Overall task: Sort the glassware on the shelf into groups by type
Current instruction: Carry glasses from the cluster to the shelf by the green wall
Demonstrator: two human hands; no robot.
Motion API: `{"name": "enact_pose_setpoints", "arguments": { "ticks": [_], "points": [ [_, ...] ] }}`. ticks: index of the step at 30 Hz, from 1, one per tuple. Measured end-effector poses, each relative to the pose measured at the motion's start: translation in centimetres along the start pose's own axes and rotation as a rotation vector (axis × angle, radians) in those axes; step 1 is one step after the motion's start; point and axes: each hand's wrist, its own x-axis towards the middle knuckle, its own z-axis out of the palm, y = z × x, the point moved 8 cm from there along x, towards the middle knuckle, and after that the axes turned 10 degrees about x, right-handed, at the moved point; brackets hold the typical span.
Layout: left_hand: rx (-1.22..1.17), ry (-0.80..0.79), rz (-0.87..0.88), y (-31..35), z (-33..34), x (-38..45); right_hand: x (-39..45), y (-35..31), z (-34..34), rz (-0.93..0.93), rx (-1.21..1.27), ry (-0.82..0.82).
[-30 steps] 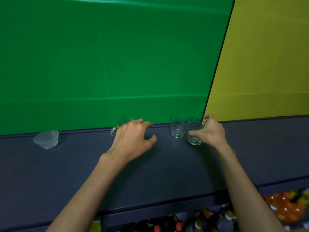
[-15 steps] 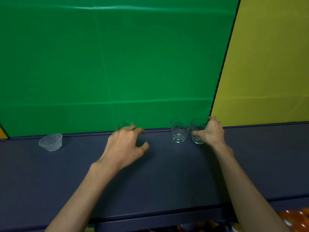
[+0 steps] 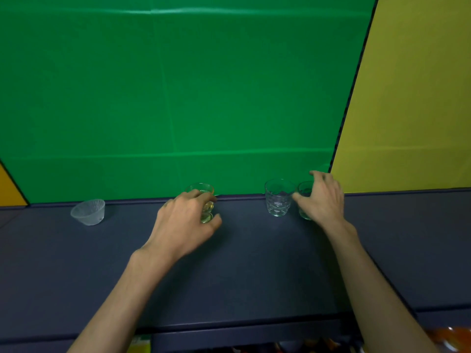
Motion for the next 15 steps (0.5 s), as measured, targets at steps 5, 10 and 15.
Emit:
{"name": "enact_pose_setpoints", "arguments": {
  "ticks": [5,10,15],
  "points": [
    [-0.014,0.058,-0.063,-2.2,-1.2,-0.9,-2.5,-7.7,0.2,-0.262,0.082,-0.017],
    [0.034,0.052,-0.151,-6.5,-1.9,-3.0,-6.7,-16.8,3.6,-0.458,0.213,-0.203],
    [0.091,0.072,-0.276,-13.1,-3.5,-6.7,-11.9,-25.6,7.6,-0.607,0.238,-0.319]
  ]
}}
